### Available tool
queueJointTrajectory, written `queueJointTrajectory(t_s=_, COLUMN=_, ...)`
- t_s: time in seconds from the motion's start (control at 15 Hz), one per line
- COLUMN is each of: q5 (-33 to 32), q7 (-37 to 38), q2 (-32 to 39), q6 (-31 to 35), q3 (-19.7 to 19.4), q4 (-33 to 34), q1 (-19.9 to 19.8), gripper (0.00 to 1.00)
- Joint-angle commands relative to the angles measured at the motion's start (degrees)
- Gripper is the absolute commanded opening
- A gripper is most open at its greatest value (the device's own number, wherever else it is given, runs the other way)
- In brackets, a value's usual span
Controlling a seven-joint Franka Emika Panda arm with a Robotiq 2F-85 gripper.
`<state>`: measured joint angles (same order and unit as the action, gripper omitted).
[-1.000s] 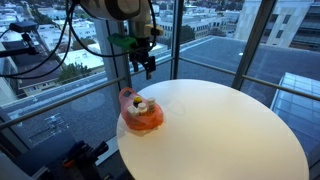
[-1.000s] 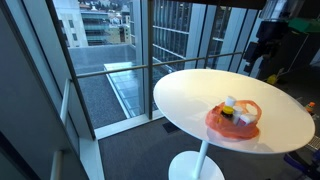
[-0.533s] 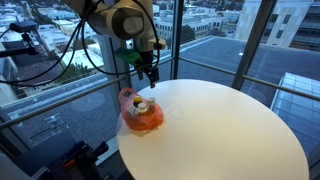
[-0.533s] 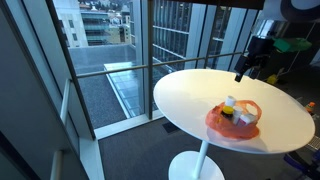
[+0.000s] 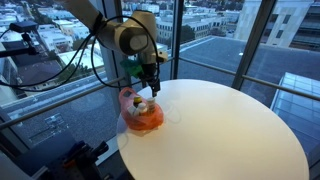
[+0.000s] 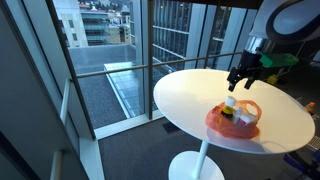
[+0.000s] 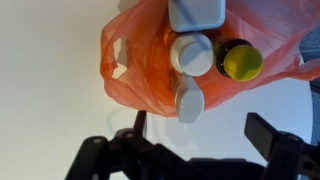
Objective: Remove the roll-on stick from the plastic bag and put it on the table
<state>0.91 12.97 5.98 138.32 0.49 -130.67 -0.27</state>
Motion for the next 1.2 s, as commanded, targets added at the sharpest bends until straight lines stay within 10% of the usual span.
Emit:
queueJointTrajectory(t_s=0.0, q5=-0.6, q7=2.5, q2=3.9, q6=1.0, q3=-0.9, q4=1.9, q1=0.4, gripper=1.00)
queueJointTrajectory(t_s=0.8, q5=-1.2, q7=3.5, q2=11.0, q6=0.7, q3=-2.0, q4=6.7, q1=2.0, gripper=1.00)
queueJointTrajectory(t_s=1.13, q5=-1.3, q7=3.5, q2=10.8, q6=0.5, q3=-2.0, q4=7.4, q1=3.0, gripper=0.49)
